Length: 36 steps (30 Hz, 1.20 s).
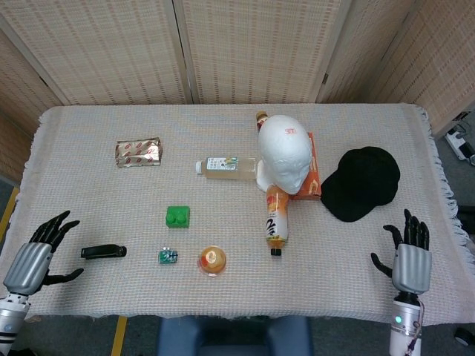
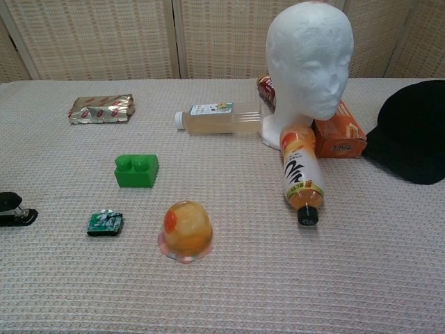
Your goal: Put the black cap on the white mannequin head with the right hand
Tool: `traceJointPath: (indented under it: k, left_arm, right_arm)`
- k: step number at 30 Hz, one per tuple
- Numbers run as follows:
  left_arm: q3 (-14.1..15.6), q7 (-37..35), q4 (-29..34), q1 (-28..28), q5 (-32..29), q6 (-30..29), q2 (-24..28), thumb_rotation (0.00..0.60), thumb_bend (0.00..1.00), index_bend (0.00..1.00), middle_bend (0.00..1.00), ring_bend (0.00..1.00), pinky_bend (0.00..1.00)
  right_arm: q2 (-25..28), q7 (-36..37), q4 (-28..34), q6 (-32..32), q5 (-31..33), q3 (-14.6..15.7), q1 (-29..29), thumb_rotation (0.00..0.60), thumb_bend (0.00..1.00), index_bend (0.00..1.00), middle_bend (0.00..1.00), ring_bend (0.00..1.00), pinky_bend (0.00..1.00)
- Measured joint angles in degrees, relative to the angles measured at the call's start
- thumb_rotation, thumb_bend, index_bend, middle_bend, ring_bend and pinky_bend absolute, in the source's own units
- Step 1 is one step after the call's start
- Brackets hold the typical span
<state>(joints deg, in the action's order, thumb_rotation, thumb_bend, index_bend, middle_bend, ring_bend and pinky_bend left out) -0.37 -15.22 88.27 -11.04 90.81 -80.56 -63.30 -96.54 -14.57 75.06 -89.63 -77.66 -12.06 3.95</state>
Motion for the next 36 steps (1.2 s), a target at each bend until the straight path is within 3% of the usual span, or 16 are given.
traceJointPath:
  k: [5,15,24,36]
  left_arm:
    - [0.3,-5.1,-0.6,0.2,0.9,-1.1,2.2,0.6,0.17,0.18,0.05,0.0,0.14]
    - [0.8,-5.1,-0.3,0.5,1.3,-1.5,2.7,0.6,0.17,0.18,0.05,0.0,0.14]
    - [0.8,-5.7,-0.6,0.3,0.9,-1.0,2.9,0.6,0.17,0.18,0.05,0.0,0.13]
    - [0.7,-6.3,-0.8,0.1,0.4,-0.6,3.1,0.6,0.17,0.18,0.05,0.0,0.14]
  right_arm:
    - [-8.6,-3.1,-8.9,3.6,2.7,-3.4,5.9,0.6,0.19,0.37,0.0,0.0,0.0]
    - [-21.4,-2.7,-27.2,8.6,5.8,-8.0,15.8,0.6,0.23,0.38,0.0,0.0,0.0]
    - [-27.6,-1.7,-38.9,11.6,7.2,-10.2,22.1,0.6,0.26,0.39,0.0,0.0,0.0]
    - [-31.8,-0.8,-49.5,14.7,8.9,-11.5,27.0,0.6,0.27,0.39,0.0,0.0,0.0]
